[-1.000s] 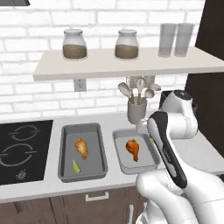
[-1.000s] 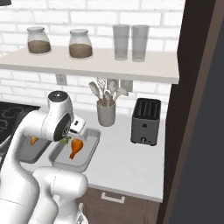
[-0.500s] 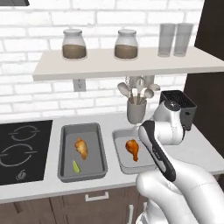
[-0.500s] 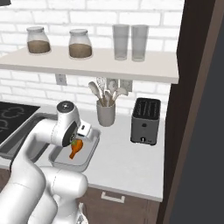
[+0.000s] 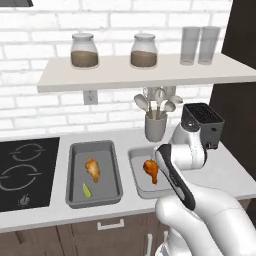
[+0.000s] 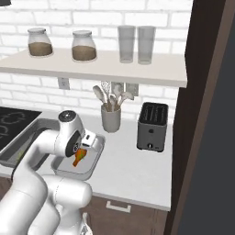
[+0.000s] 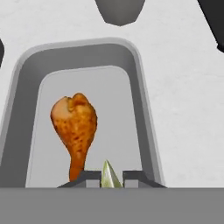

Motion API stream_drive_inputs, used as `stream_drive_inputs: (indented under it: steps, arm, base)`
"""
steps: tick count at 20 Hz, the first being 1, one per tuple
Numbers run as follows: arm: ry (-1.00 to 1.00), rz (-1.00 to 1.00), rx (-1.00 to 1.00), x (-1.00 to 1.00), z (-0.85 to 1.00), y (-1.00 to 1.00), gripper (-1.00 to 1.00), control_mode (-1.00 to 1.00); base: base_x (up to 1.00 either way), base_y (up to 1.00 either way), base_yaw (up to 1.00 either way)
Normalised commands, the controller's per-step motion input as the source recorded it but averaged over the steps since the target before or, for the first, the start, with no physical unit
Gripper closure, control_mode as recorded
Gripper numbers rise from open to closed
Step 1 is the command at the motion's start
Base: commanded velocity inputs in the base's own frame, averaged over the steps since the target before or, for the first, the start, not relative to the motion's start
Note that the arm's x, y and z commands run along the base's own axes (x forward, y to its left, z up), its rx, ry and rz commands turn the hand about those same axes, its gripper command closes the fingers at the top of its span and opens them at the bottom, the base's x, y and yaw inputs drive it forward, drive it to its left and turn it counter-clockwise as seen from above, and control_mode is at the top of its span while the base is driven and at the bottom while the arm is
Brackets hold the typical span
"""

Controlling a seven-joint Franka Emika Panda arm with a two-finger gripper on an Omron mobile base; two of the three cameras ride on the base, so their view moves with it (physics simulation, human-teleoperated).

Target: Place one lemon wedge and one chicken drumstick in each tupperware on the nearby counter, to pack two identical lunches.

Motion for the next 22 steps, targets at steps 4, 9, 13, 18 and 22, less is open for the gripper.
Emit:
stream_drive_inputs:
  steps: [4, 9, 13, 18, 22]
  arm:
    - [-0.01, -0.02, 0.00, 0.35, -0.02, 0.00, -1.00, -1.00]
    - [-0.02, -0.16, 0.04, -0.36, 0.47, 0.02, -1.00, -1.00]
    - [-0.36, -0.03, 0.10, -1.00, 1.00, -0.28, -1.00, -1.00]
    - [-0.41, 0.00, 0.04, -1.00, 1.00, -0.16, -1.00, -1.00]
    - [-0.35, 0.00, 0.00, -1.00, 1.00, 0.00, -1.00, -1.00]
  base:
    - [0.00, 0.00, 0.00]
    - [0.00, 0.00, 0.00]
    - [0.00, 0.00, 0.00]
    - [0.00, 0.00, 0.00]
    - [0.00, 0.00, 0.00]
